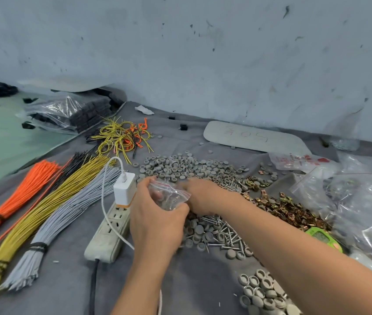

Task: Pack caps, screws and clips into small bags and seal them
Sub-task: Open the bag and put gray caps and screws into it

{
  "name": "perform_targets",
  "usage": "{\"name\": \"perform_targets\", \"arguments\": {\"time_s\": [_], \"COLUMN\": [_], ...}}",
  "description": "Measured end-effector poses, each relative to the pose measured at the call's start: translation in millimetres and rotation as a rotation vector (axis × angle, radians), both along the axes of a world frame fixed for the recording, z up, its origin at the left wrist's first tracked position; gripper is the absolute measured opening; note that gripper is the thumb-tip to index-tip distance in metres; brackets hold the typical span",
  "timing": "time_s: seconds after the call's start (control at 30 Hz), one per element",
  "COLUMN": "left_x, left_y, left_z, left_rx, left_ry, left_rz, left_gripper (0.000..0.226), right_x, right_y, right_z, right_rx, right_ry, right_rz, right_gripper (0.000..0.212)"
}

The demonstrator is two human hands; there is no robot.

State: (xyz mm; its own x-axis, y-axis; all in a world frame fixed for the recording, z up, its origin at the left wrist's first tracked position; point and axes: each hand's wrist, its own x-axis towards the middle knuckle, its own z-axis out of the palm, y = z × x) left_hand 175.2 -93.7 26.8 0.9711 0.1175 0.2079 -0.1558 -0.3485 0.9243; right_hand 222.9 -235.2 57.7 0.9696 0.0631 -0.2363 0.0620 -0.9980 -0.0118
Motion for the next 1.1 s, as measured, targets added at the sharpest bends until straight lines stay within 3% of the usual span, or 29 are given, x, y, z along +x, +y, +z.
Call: {"name": "perform_targets", "arguments": {"time_s": [0.17, 0.27, 0.47, 0.67, 0.8, 1.0, 1.1], "left_x": [-1.7, -1.9, -6.2, -15.0, -20.6, -24.2, -26.4], "left_y": [0.9, -1.3, -5.0, -7.8, -14.7, -23.1, -26.3], "left_z": [-1.2, -0.3, 5.0, 10.1, 11.1, 5.1, 4.3], "left_rx": [0.009, 0.041, 0.149, 0.308, 0.509, 0.794, 0.809], "left_ry": [-0.001, -0.01, -0.069, -0.262, -0.379, -0.287, -0.267], "left_rz": [-0.011, -0.039, -0.077, -0.119, -0.251, -0.569, -0.624], "left_gripper": [0.085, 0.089, 0.093, 0.09, 0.093, 0.092, 0.095], "right_x": [-26.8, -43.0, -88.0, -139.9, -164.7, -164.2, -161.9], "right_y": [-2.4, -6.7, -27.0, -35.0, -44.1, -47.7, -50.1], "right_z": [1.5, 2.5, 7.9, 7.6, -0.7, -13.0, -12.7], "right_rx": [0.052, 0.129, 0.636, 0.988, 0.985, 0.921, 0.893], "right_ry": [-0.108, -0.198, -0.478, -0.501, -0.521, -0.47, -0.493], "right_rz": [-0.057, -0.135, -0.425, -0.526, -0.623, -0.648, -0.643], "right_gripper": [0.008, 0.014, 0.012, 0.01, 0.005, 0.013, 0.015]}}
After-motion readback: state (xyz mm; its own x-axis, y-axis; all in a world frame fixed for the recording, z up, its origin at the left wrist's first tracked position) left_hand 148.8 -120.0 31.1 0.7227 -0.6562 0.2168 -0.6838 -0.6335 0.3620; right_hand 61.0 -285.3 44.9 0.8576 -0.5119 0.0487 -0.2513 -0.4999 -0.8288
